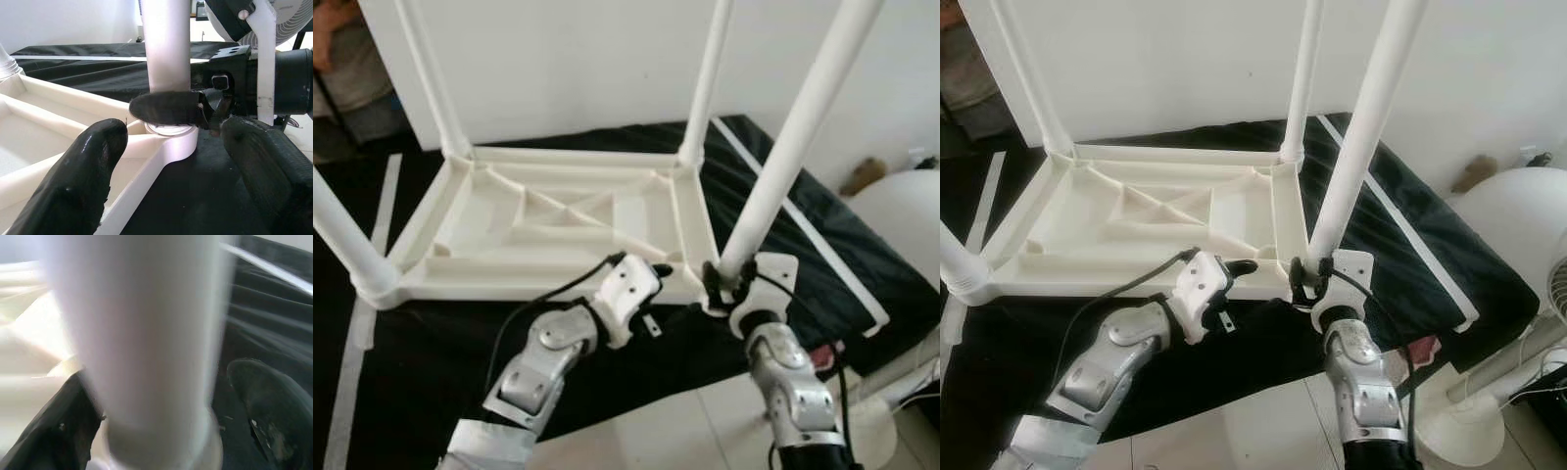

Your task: Building children table

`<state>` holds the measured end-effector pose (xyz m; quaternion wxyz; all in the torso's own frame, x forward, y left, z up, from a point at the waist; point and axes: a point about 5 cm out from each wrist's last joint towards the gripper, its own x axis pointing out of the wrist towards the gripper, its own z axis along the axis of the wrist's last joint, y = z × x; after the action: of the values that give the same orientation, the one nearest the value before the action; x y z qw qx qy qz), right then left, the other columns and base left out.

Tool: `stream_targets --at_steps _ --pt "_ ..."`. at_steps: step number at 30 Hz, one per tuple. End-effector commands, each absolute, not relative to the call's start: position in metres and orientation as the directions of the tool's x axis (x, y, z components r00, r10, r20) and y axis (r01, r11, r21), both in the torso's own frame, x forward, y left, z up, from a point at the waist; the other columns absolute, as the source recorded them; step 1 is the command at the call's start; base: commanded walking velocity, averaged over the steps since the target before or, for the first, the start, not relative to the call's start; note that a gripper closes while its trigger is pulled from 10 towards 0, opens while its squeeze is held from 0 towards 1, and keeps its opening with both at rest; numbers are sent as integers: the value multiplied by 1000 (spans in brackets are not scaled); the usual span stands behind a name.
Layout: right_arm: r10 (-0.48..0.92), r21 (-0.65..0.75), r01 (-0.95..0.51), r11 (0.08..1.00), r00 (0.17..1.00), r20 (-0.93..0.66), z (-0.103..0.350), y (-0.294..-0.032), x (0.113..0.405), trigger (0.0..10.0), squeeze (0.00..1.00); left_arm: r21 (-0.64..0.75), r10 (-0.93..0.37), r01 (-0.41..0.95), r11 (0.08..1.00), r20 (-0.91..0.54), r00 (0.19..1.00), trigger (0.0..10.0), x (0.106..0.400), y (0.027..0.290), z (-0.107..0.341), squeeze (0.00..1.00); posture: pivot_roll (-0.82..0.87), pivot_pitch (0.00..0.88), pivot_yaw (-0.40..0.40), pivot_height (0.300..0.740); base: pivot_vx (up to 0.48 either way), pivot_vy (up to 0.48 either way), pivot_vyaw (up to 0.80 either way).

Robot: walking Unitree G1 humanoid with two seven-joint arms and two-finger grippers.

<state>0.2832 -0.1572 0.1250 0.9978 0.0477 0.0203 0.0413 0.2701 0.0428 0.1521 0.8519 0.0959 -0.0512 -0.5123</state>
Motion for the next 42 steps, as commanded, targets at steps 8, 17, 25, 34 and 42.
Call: stream_targets --at_steps 8,17,25,34,42 --pt "321 -18 -321 947 947 -22 129 -169 291 10000 0 225 -883 862 454 -16 469 10000 270 43 153 0 -57 28 -17 740 0 0 0" --pt "583 -100 -586 804 810 -58 135 -159 303 10000 0 218 -890 872 438 -28 454 10000 270 47 154 0 -44 29 -10 740 0 0 0" --pt "616 -107 -623 775 782 -94 129 -165 307 0 0 219 -889 871 440 -29 456 10000 270 49 155 0 -34 31 -15 740 0 0 0" --pt "577 -82 -586 806 809 -115 123 -175 306 10000 0 214 -889 871 441 -29 457 10000 271 49 156 0 -42 38 -13 740 0 0 0" --pt "479 -64 -486 871 872 -106 121 -181 308 10000 0 209 -890 874 438 -33 454 10000 271 48 155 0 -41 45 -12 740 0 0 0"
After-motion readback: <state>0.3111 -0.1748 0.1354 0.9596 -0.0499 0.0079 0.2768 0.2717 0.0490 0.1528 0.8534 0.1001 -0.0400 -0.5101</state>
